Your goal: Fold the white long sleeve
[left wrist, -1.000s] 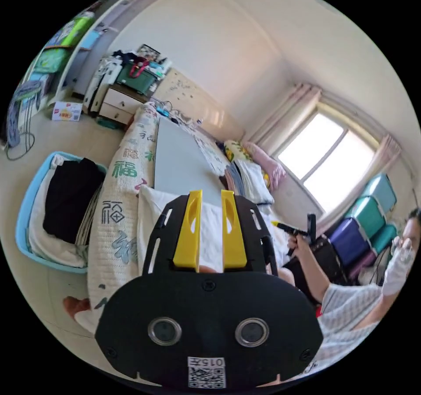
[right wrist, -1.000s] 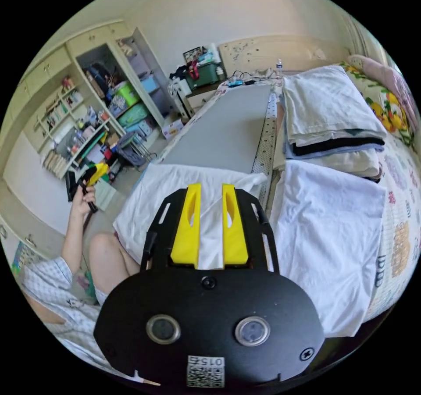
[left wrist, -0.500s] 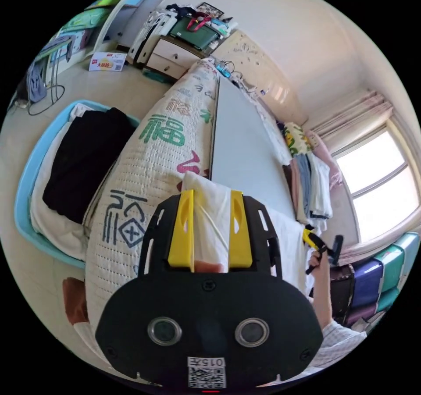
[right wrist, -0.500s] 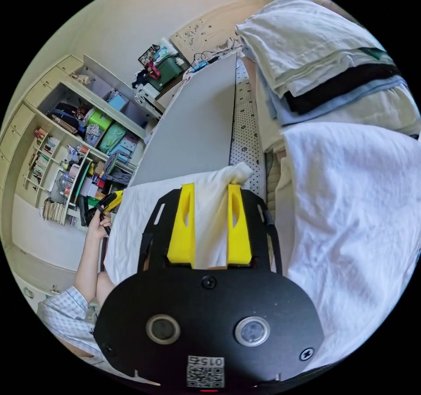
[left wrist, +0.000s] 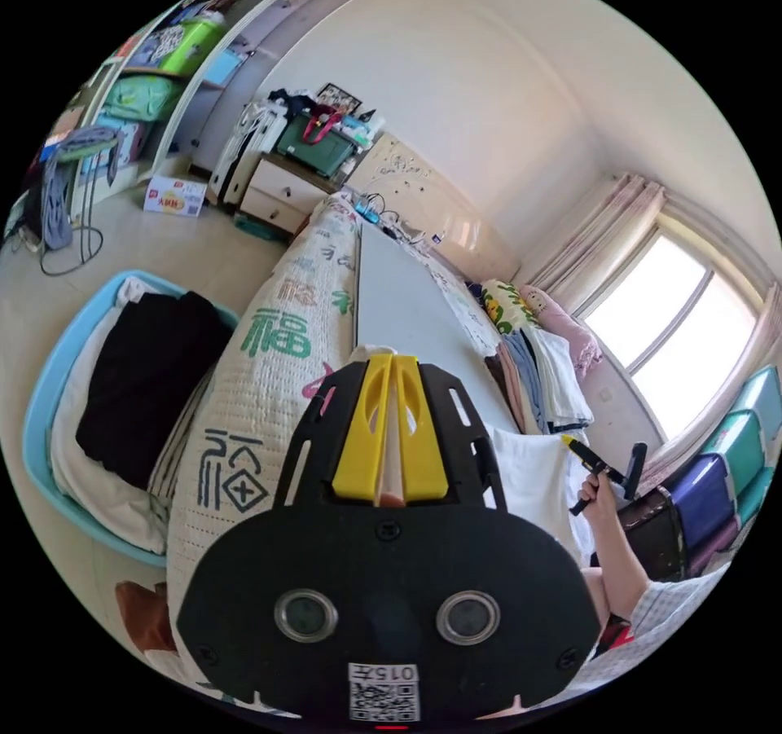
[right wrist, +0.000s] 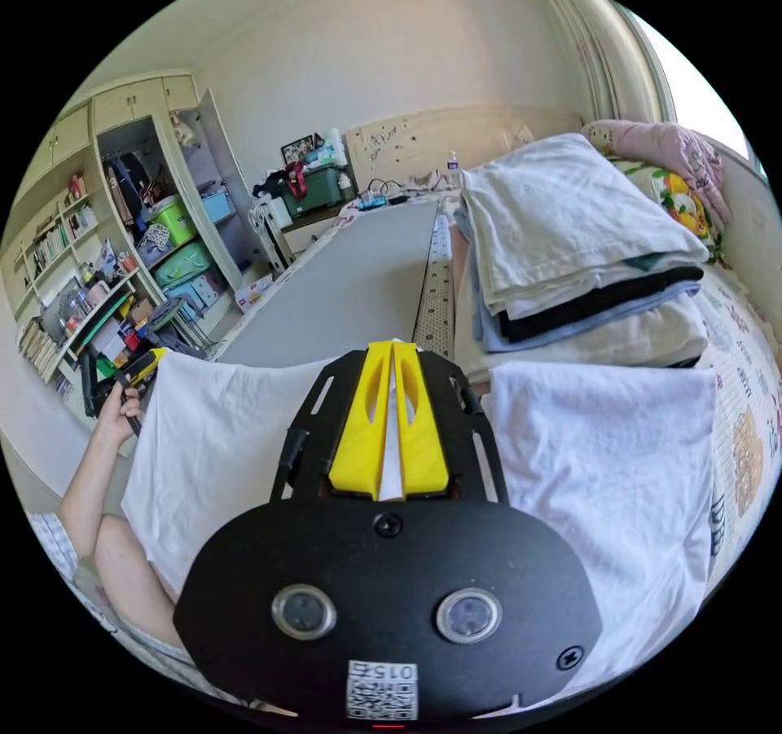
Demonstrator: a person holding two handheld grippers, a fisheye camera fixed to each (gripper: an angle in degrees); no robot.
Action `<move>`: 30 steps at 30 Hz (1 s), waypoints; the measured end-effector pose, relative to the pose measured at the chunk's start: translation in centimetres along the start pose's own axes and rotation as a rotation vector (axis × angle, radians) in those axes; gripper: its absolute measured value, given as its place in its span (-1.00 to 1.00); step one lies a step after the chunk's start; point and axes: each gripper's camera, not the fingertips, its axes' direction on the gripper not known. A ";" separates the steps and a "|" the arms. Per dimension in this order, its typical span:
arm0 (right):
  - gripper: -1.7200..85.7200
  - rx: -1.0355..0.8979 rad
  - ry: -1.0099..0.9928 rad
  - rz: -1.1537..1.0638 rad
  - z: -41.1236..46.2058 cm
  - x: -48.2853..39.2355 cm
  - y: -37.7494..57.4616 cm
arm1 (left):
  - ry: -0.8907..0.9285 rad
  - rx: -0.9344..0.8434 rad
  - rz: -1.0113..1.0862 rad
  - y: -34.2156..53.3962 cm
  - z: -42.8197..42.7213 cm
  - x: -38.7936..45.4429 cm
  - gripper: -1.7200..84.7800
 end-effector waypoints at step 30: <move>-0.82 -0.666 -0.781 -1.267 -6.8 -31.9 -4.9 | 0.785 -1.029 1.240 11.5 3.5 20.1 -0.77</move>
